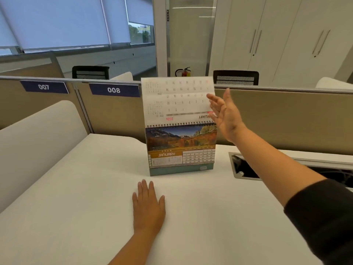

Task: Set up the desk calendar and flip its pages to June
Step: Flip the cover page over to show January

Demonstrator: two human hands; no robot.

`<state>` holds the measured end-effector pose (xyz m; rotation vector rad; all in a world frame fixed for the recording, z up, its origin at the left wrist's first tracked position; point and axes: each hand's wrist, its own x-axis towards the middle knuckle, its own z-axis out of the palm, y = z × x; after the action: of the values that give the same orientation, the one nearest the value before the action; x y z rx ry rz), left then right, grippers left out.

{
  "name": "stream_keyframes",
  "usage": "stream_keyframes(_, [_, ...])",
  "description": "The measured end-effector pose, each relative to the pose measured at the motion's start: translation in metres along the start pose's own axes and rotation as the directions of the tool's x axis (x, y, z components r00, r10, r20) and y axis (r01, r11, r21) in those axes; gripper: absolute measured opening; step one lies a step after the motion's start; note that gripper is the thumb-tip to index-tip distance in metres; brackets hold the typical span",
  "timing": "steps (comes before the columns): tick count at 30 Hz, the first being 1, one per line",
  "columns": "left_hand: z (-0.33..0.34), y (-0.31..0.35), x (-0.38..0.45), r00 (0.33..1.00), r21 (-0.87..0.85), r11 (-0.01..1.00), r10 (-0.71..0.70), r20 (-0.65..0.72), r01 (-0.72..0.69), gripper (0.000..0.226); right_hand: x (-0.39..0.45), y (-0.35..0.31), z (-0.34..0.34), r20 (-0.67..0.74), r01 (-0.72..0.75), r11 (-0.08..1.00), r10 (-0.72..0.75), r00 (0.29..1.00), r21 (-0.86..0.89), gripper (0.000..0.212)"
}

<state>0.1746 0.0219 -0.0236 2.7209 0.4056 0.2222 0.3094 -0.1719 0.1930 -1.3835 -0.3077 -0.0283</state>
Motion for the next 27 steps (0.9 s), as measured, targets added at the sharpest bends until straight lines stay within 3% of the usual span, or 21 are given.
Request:
stream_keyframes(2, [0.002, -0.006, -0.013, 0.998, 0.033, 0.999, 0.038, 0.046, -0.039, 0.063, -0.001, 0.008, -0.005, -0.152, 0.014, 0.999, -0.022, 0.988, -0.053, 0.032])
stream_keyframes(4, [0.003, -0.012, -0.028, 0.994, 0.063, 0.995, 0.073, 0.08, -0.078, 0.065, -0.007, 0.023, -0.016, -0.383, -0.01, 0.987, -0.052, 0.922, -0.158, 0.019])
stream_keyframes(7, [0.002, -0.016, -0.046, 0.988, 0.102, 0.987, 0.11, 0.11, -0.121, 0.067, -0.026, 0.063, -0.037, -0.564, -0.193, 0.954, 0.03, 0.825, -0.231, 0.024])
stream_keyframes(10, [-0.001, -0.016, -0.052, 0.985, 0.123, 0.982, 0.126, 0.118, -0.14, 0.067, -0.045, 0.102, -0.045, -0.534, -0.459, 0.847, 0.265, 0.803, -0.269, 0.035])
stream_keyframes(12, [-0.004, -0.014, -0.051, 0.985, 0.115, 0.983, 0.129, 0.117, -0.142, 0.067, -0.053, 0.118, -0.043, -0.467, -0.534, 0.782, 0.36, 0.808, -0.322, 0.044])
stream_keyframes(16, [-0.004, -0.014, -0.049, 0.982, 0.11, 0.983, 0.132, 0.132, -0.147, 0.067, -0.059, 0.128, -0.037, -0.429, -0.521, 0.751, 0.346, 0.834, -0.407, 0.047])
stream_keyframes(23, [0.0, -0.017, -0.048, 0.983, 0.117, 0.982, 0.132, 0.131, -0.148, 0.068, -0.06, 0.14, -0.036, -0.481, -0.499, 0.781, 0.297, 0.825, -0.375, 0.038])
stream_keyframes(27, [0.001, -0.019, -0.048, 0.983, 0.115, 0.982, 0.138, 0.122, -0.152, 0.068, -0.062, 0.146, -0.036, -0.455, -0.489, 0.77, 0.292, 0.842, -0.411, 0.044])
